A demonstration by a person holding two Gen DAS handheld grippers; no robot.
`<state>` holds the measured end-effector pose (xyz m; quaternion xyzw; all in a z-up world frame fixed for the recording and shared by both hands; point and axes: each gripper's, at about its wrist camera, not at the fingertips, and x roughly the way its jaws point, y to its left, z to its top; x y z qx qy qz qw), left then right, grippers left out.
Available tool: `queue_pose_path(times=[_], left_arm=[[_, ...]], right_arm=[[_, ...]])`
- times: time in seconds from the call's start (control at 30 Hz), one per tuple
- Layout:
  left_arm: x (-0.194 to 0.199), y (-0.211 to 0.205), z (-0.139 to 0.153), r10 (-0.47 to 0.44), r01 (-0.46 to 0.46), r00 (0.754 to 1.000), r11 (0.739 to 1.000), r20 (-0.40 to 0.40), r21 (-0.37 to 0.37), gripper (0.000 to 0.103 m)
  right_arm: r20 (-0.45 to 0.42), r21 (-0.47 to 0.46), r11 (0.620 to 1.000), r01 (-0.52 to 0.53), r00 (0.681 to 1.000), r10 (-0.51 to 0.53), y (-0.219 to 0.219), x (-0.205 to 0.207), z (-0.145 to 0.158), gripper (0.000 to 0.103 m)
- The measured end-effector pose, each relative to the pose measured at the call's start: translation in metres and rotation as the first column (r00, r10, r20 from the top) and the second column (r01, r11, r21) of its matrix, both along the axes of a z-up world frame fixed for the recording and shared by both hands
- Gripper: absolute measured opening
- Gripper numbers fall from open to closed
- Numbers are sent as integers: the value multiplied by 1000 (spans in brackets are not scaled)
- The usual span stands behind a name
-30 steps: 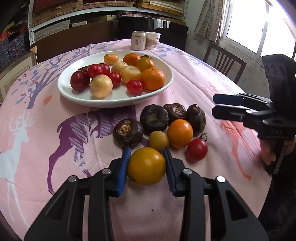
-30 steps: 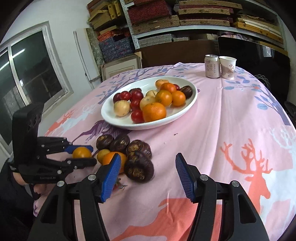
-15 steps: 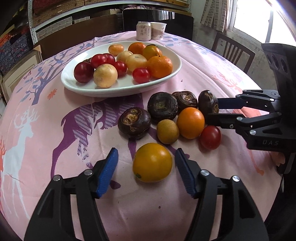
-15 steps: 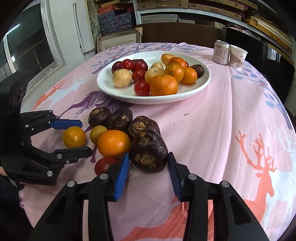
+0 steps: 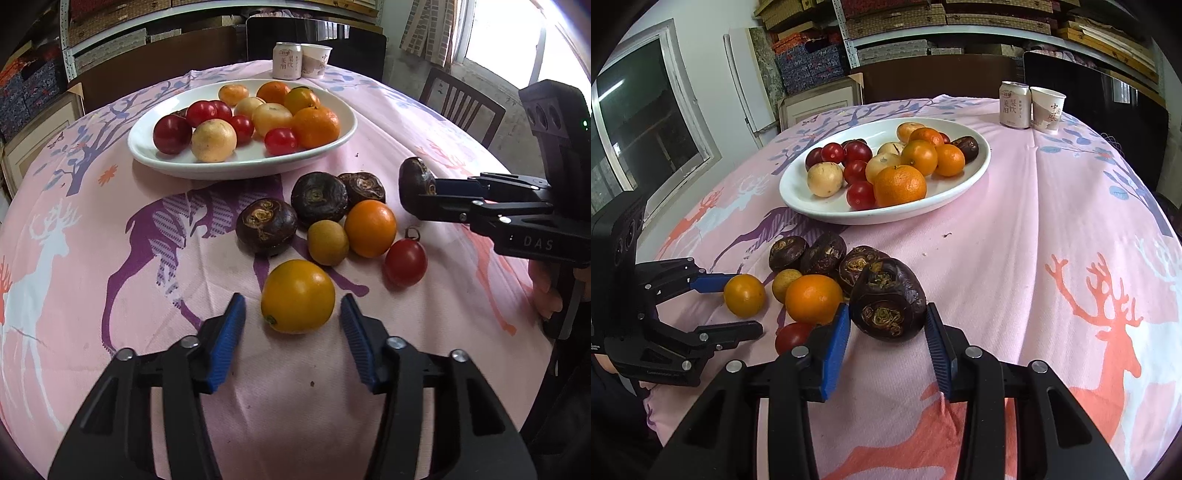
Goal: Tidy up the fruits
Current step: 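Grasp a yellow-orange fruit with the left tool while the right grasps a dark purple fruit, then carry both fruits onto the white plate and open both tools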
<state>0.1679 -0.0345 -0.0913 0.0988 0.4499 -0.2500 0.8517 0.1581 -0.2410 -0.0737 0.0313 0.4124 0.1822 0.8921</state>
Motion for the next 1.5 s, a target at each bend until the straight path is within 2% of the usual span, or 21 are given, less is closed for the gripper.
queue_pose_path(times=[0.07, 0.27, 0.5, 0.6, 0.7, 0.8, 0.9, 1.03, 1.23, 1.3, 1.37, 1.4, 1.5], left_arm=[[1, 2, 0, -1, 1, 1000, 1000, -10, -24, 36], [2, 3, 2, -5, 5, 1000, 999, -2, -46, 36], [1, 16, 13, 52, -48, 998, 994, 42, -102, 36], [-1, 20, 24, 67, -56, 994, 990, 84, -129, 36], [2, 19, 39, 76, -59, 990, 988, 116, -143, 36], [12, 8, 54, 70, -52, 988, 990, 140, -130, 36], [30, -6, 65, 68, -50, 985, 992, 161, -113, 36], [67, -20, 64, 94, -80, 986, 992, 139, -100, 36], [104, -28, 48, 129, -121, 988, 989, 88, -87, 36], [109, -29, 43, 137, -130, 987, 988, 86, -83, 41], [109, -24, 42, 155, -146, 984, 984, 90, -99, 67], [107, -20, 44, 168, -156, 981, 981, 101, -117, 70], [97, -8, 49, 174, -154, 978, 975, 115, -161, 72]], right_arm=[[3, 3, 1000, 0, 1000, 0, 0, 0, 0, 41], [16, 13, 1000, 10, 1000, -10, -3, -3, 2, 41], [58, 41, 999, 13, 998, -16, -7, -11, 8, 41], [95, 33, 999, 15, 995, -19, -10, -13, 19, 41], [130, 67, 997, 30, 991, -38, -22, -9, 38, 41], [188, 98, 993, 66, 979, -84, -37, -2, 62, 41], [226, 125, 988, 89, 967, -116, -46, 10, 81, 41], [241, 107, 989, 98, 963, -122, -44, 42, 95, 41], [147, 57, 993, 106, 983, -113, -28, 100, 72, 41], [114, 36, 994, 100, 988, -103, -21, 112, 60, 43], [101, 38, 995, 90, 990, -94, -16, 119, 49, 47], [108, 35, 995, 94, 989, -98, -14, 119, 46, 52], [127, 66, 992, 109, 985, -117, -21, 112, 41, 55]])
